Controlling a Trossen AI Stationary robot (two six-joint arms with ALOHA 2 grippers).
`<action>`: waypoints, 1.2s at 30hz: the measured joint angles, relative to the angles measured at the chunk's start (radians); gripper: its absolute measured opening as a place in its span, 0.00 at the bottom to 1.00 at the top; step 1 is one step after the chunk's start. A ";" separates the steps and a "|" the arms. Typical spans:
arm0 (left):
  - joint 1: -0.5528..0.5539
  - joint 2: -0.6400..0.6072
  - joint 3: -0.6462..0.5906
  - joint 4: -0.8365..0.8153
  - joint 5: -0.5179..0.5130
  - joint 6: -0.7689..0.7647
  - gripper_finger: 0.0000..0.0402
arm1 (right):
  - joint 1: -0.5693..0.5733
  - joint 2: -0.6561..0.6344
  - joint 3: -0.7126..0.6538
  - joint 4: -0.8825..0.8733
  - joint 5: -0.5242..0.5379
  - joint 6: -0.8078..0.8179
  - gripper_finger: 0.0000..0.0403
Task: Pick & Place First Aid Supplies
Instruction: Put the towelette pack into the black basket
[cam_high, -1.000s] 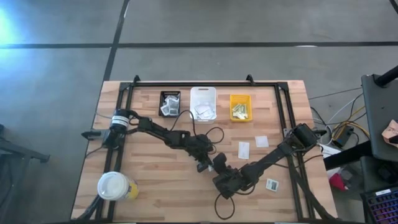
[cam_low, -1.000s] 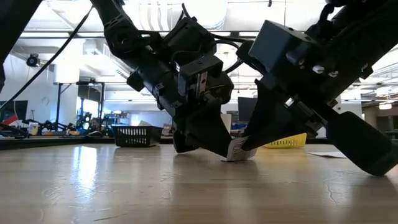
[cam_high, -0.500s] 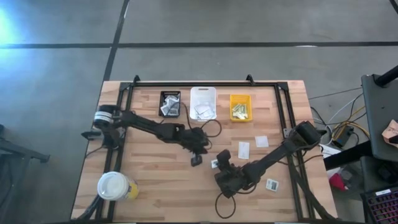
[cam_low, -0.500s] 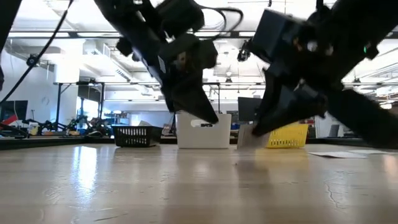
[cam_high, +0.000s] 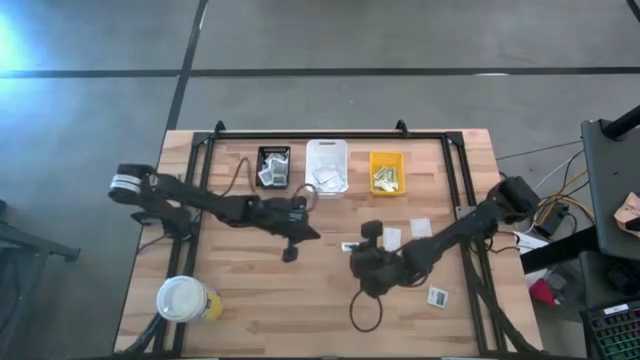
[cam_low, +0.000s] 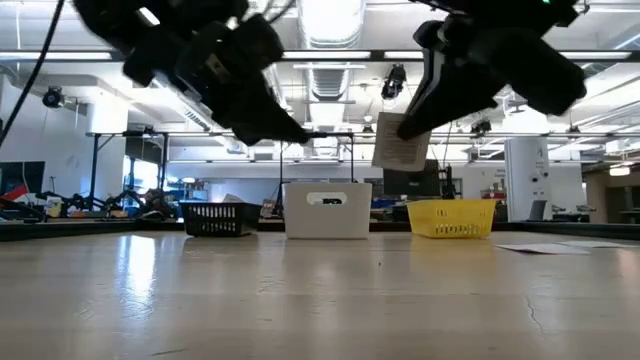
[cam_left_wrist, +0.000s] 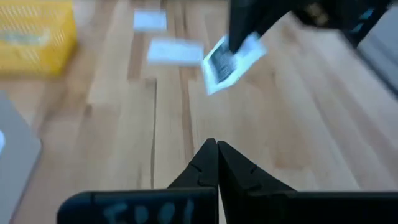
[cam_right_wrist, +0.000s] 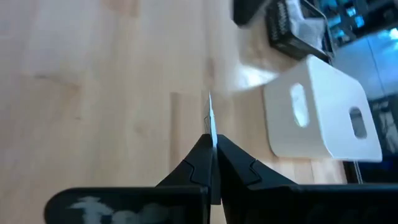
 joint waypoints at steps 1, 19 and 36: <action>0.000 -0.014 -0.032 0.058 0.000 0.003 0.00 | -0.008 -0.010 -0.004 -0.002 -0.001 0.012 0.02; -0.002 -0.079 -0.193 0.319 0.002 0.154 0.11 | -0.202 -0.049 -0.024 0.278 -0.289 0.130 0.02; -0.003 -0.075 -0.192 0.437 0.000 0.147 0.34 | -0.246 -0.048 -0.024 0.448 -0.316 0.067 0.02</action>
